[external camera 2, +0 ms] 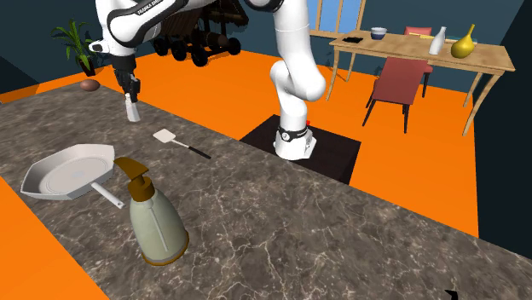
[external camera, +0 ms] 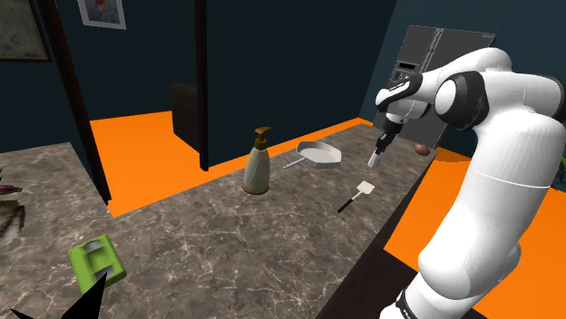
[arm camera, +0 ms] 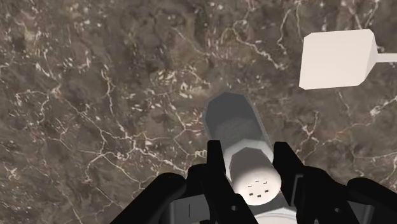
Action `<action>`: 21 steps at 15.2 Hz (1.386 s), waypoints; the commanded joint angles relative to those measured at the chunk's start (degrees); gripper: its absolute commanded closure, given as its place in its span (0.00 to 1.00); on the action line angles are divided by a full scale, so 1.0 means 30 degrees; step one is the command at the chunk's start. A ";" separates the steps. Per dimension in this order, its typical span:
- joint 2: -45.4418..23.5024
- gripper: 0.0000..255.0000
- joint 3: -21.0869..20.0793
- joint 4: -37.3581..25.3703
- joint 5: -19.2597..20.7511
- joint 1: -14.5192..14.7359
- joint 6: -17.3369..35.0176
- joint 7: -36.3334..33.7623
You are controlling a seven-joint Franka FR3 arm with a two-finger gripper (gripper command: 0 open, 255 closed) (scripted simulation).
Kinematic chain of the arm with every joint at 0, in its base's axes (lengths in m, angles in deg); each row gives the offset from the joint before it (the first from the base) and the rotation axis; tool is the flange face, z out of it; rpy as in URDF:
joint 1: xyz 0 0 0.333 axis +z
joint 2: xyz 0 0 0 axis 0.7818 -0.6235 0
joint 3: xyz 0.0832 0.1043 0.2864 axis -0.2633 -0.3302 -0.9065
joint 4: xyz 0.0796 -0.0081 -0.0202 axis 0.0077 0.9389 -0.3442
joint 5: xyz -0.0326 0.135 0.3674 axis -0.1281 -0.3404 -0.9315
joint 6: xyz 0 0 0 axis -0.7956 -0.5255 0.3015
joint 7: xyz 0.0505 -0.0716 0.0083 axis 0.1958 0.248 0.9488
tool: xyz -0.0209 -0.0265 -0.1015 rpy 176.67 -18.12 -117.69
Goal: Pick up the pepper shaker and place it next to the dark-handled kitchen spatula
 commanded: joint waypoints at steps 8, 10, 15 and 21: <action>-0.1086 1.00 -0.0273 0.1144 -0.0956 -0.0269 0.2024 0.0689; -0.1354 1.00 -0.0361 0.1358 -0.1196 -0.0340 0.2454 0.0855; -0.1392 1.00 -0.0375 0.1386 -0.1230 -0.0351 0.2513 0.0878; -0.1392 0.00 -0.0375 0.1385 -0.1229 -0.0351 0.2512 0.0877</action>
